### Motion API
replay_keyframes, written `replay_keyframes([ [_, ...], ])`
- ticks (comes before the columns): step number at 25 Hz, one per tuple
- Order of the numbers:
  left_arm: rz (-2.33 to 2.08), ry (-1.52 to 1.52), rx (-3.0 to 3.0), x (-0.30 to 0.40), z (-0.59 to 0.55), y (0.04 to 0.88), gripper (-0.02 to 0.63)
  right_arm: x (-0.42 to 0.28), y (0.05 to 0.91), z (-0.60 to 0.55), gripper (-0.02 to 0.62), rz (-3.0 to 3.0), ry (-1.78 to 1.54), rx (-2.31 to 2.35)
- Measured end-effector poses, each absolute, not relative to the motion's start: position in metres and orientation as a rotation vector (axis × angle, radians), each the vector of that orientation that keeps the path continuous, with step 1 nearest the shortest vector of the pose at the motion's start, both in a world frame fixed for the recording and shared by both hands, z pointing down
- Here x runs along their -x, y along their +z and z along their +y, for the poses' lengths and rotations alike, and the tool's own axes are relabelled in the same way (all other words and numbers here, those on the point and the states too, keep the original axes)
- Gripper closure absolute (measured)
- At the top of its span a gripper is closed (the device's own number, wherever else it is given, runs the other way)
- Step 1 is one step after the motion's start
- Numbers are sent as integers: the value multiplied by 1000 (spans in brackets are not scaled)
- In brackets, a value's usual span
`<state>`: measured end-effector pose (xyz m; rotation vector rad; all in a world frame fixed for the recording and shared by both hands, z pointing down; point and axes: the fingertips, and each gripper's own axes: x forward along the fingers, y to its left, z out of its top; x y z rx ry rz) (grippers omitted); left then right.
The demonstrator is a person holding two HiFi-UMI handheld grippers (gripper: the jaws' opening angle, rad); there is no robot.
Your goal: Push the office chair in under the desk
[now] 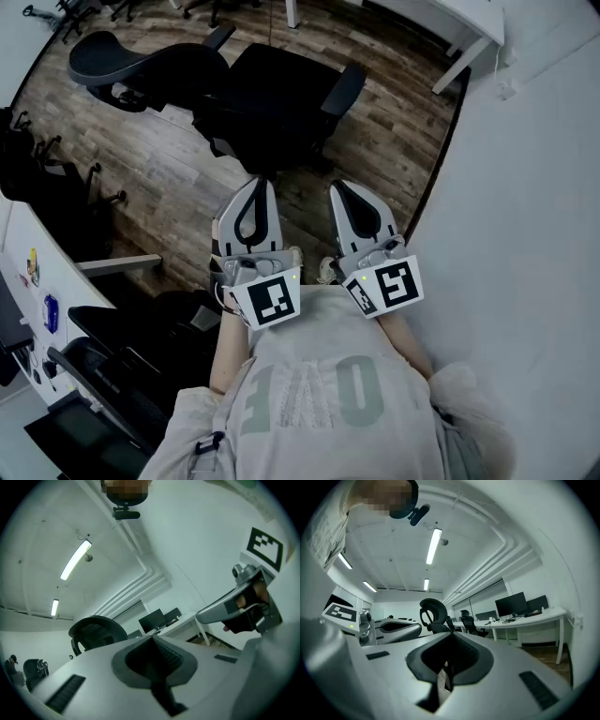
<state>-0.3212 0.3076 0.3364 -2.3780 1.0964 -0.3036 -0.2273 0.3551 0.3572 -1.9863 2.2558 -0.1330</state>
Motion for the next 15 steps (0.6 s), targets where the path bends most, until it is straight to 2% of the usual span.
replay_keyframes([
  [15,1156,-318,2344,359,275,330,589,239,359,323,574,2218,-213,1999],
])
